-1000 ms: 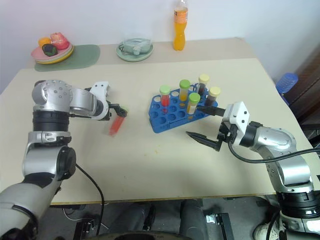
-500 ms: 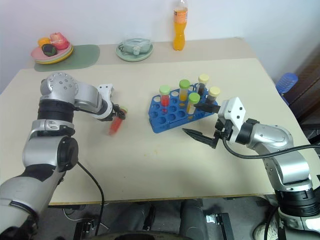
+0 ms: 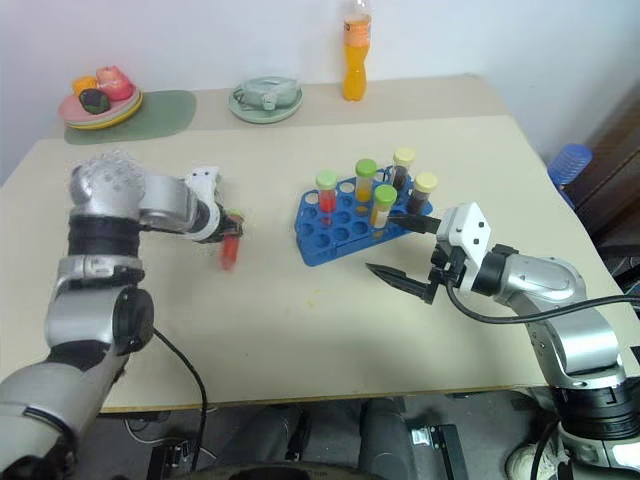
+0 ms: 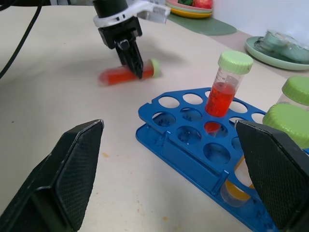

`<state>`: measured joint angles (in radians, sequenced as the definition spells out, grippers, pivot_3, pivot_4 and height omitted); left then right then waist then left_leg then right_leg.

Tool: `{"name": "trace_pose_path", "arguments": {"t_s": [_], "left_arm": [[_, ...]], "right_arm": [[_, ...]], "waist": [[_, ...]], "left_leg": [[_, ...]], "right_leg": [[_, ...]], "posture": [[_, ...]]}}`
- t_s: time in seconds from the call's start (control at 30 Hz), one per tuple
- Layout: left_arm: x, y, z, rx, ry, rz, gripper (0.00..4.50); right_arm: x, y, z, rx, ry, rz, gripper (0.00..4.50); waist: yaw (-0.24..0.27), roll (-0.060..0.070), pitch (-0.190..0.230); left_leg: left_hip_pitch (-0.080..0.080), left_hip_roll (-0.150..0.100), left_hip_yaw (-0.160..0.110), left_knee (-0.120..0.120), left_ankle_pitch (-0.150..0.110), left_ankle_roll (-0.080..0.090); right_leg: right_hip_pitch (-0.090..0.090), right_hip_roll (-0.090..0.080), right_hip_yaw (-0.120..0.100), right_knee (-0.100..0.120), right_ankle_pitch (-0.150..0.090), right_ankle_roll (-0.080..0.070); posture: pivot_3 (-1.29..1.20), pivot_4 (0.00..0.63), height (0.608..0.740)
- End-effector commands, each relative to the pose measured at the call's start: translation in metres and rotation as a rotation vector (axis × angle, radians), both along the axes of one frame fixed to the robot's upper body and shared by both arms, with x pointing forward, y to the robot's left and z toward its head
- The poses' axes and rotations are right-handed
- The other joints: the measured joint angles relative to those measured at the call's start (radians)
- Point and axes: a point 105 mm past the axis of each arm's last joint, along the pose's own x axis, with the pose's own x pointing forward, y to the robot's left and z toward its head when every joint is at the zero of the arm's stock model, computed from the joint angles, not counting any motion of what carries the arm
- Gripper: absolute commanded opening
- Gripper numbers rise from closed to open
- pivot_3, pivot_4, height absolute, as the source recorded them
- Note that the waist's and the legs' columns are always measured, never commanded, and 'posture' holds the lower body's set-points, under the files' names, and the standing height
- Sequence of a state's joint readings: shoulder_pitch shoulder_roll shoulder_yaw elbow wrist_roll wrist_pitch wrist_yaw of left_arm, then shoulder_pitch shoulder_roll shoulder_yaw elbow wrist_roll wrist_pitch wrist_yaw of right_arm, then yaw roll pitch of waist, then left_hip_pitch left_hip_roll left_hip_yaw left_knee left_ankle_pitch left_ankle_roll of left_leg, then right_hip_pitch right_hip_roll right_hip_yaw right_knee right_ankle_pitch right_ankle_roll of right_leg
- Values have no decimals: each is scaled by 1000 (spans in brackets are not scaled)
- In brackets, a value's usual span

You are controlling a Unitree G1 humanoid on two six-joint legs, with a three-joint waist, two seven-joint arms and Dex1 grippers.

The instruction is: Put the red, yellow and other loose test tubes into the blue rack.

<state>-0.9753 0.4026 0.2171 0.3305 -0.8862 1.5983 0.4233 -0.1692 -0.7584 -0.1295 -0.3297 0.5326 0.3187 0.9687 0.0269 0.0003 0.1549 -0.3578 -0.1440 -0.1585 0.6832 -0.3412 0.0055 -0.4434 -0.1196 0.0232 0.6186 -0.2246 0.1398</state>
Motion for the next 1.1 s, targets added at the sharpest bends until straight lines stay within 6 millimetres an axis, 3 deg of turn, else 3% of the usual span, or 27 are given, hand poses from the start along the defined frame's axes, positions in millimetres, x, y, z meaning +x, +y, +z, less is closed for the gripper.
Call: {"name": "trace_pose_path", "arguments": {"t_s": [0.03,0.13,0.2,0.27,0.37,0.5,0.73,1.1], "left_arm": [[-22,-7,34,-144,-205,-203,793],[-41,1,45,-303,-386,-285,793],[-51,-12,75,-537,-629,-391,793],[-54,-14,85,-480,-830,-441,793],[-55,-29,76,-350,-911,-535,793],[-55,-42,79,-216,-1168,-619,793],[-52,-77,72,-417,-1259,-802,793],[-36,-95,54,-683,-1191,-989,793]], "right_arm": [[-1,-1,8,13,-48,2,4500],[0,-3,4,35,-34,-12,4500],[1,-4,-1,36,-25,-23,4500],[0,-7,-7,27,-16,-36,4500],[-3,-9,-11,23,-12,-46,4500],[-5,-13,-12,28,-24,-86,4500],[-16,-21,-19,25,-42,-158,4500],[-28,-16,-29,52,-54,-238,4500]], "waist": [[-13,0,0],[-18,2,-1],[-15,2,-1],[-6,1,0],[8,1,-1],[14,2,-1],[13,1,-1],[13,1,-1]], "left_leg": [[0,0,0,0,0,0],[1,0,0,-1,0,0],[1,0,0,-1,0,0],[0,0,-1,1,0,0],[2,0,-1,1,0,0],[2,0,0,1,0,0],[1,0,0,1,0,0],[1,0,0,1,0,0]], "right_leg": [[0,0,0,0,0,0],[0,0,0,1,0,0],[0,0,0,0,0,0],[2,0,-1,-1,0,0],[5,0,-1,-3,0,-1],[5,0,-1,-4,0,-1],[5,0,-1,-4,0,-1],[5,0,-1,-4,0,-1]], "posture": [[0,150,740],[0,150,740],[0,150,740],[0,150,740],[0,150,740],[0,150,740],[0,150,740],[0,150,740]]}}
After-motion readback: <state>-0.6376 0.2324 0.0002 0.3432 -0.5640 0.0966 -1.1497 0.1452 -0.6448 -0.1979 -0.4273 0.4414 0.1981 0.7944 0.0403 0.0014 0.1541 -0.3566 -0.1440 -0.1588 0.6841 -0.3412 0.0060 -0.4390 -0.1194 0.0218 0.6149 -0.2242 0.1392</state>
